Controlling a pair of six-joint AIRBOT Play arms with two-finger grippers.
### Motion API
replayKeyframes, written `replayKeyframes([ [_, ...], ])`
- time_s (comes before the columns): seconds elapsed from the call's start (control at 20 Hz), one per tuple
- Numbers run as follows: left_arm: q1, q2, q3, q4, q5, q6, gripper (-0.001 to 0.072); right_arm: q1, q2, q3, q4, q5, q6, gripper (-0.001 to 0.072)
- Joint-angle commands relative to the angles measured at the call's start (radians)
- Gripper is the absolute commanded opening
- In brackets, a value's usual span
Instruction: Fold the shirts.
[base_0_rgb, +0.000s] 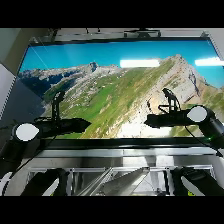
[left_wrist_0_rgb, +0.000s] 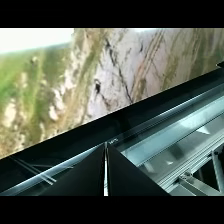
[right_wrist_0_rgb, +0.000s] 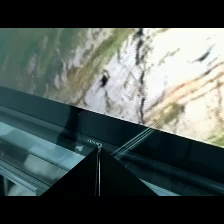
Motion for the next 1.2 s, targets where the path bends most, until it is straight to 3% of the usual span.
replayKeyframes([
  [0.0, -0.001, 0.001, -0.001, 0.0, 0.0, 0.0, 0.004, 0.001, -0.001, -0.001, 0.0, 0.0, 0.0, 0.0017],
  [0.55, -0.001, 0.001, -0.001, 0.0, 0.0, 0.0, 0.004, 0.001, -0.001, -0.001, 0.001, -0.001, 0.002, 0.0017],
  [0.65, -0.001, 0.001, -0.001, -0.001, 0.003, 0.0, 0.004, 0.001, -0.002, -0.001, 0.027, -0.055, 0.005, 0.0017],
  [1.15, -0.001, 0.001, 0.001, 0.0, 0.329, 0.0, 0.003, 0.001, -0.008, -0.001, 0.035, -0.067, 0.005, 0.0017],
])
